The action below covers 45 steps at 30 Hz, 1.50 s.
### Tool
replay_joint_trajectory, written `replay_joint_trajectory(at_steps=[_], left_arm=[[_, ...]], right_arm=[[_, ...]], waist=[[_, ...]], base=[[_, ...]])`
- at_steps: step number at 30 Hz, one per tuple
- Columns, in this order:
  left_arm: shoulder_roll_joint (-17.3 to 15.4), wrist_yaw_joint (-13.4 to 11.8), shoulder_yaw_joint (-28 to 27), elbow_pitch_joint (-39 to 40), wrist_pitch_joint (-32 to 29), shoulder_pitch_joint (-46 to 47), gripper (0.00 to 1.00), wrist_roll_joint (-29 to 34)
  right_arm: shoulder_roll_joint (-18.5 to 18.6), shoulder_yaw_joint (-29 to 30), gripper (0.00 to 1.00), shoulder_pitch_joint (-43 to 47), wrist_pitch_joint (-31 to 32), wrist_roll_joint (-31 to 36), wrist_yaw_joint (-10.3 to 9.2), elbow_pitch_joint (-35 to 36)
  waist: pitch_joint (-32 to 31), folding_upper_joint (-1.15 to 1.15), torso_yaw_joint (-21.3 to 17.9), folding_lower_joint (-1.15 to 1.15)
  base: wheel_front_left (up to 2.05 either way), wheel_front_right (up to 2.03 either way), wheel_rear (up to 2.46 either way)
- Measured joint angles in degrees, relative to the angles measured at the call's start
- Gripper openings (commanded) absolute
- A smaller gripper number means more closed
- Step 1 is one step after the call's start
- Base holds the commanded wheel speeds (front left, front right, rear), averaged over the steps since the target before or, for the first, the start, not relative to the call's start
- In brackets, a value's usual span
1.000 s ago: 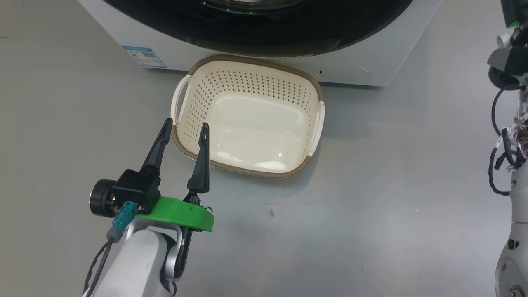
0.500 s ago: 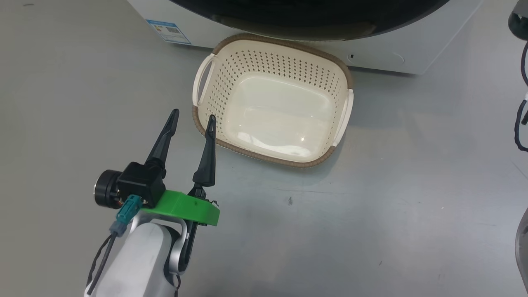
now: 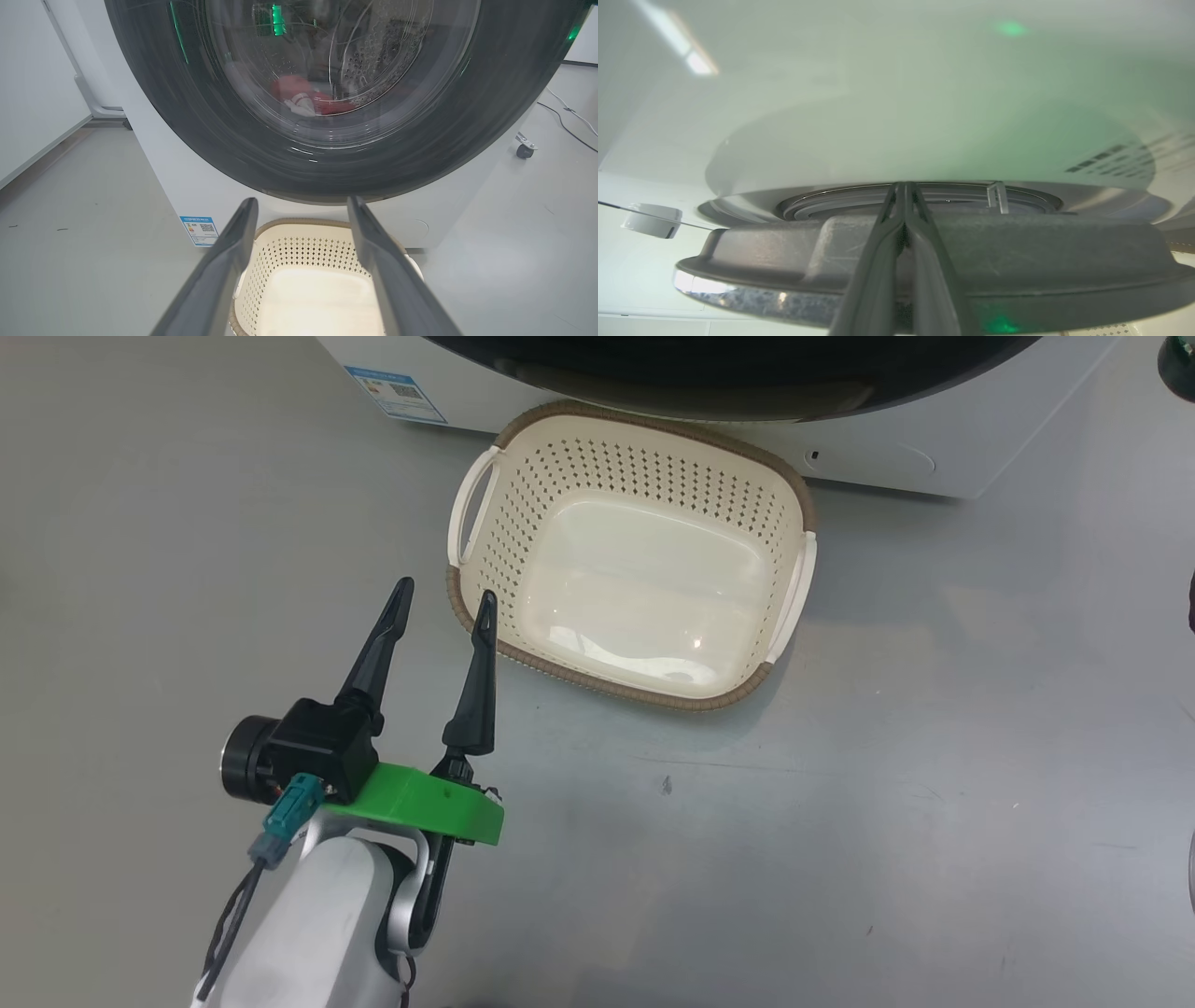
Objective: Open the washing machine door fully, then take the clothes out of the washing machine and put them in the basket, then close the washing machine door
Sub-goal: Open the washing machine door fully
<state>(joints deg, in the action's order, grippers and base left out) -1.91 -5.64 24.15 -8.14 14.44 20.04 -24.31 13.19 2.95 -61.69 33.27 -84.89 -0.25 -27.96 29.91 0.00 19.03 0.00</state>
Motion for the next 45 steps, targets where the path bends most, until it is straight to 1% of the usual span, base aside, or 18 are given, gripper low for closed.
replay_joint_trajectory(at_steps=[6, 17, 23, 30, 35, 45], left_arm=[[0.01, -0.03, 0.11, 0.0, 0.0, 0.04, 1.0, -1.38], [0.01, -0.11, 0.03, -0.29, 0.0, 0.18, 1.0, -1.36], [0.02, -0.12, -0.22, -0.67, 0.0, 0.18, 1.0, -1.22], [0.02, -0.13, -0.11, -1.16, 0.0, 0.17, 1.0, -1.22], [0.02, -0.21, 0.07, -1.57, 0.0, 0.12, 1.0, -1.22], [0.01, -0.44, 0.2, -2.33, 0.0, -0.24, 1.0, -0.88]], right_arm=[[0.37, 0.1, 0.0, -0.36, 2.33, -1.43, 0.01, -1.29], [0.57, 0.41, 0.0, -0.34, 7.7, -5.22, 0.12, -3.6], [-0.12, -0.2, 0.0, 0.43, 11.29, -7.12, 0.2, -4.85], [-0.7, -0.74, 0.0, 2.7, 14.25, -8.17, 1.65, -5.47], [-1.01, -1.34, 0.0, 4.73, 16.04, -8.9, 2.2, -5.73], [-4.11, -3.38, 0.0, 9.26, 18.98, -9.56, 3.41, -6.19]], waist=[[-0.22, 0.0, -0.06, 0.0], [-0.84, 0.0, -0.78, 0.0], [-1.79, 0.0, -1.5, 0.0], [-3.25, 0.0, -2.3, 0.0], [-4.54, 0.0, -2.66, 0.0], [-7.19, 0.0, -3.52, 0.0]], base=[[0.0, 0.0, 0.0], [0.0, 0.0, 0.0], [0.0, 0.0, 0.0], [0.0, 0.0, 0.0], [0.0, 0.0, 0.0], [0.0, 0.0, 0.0]])
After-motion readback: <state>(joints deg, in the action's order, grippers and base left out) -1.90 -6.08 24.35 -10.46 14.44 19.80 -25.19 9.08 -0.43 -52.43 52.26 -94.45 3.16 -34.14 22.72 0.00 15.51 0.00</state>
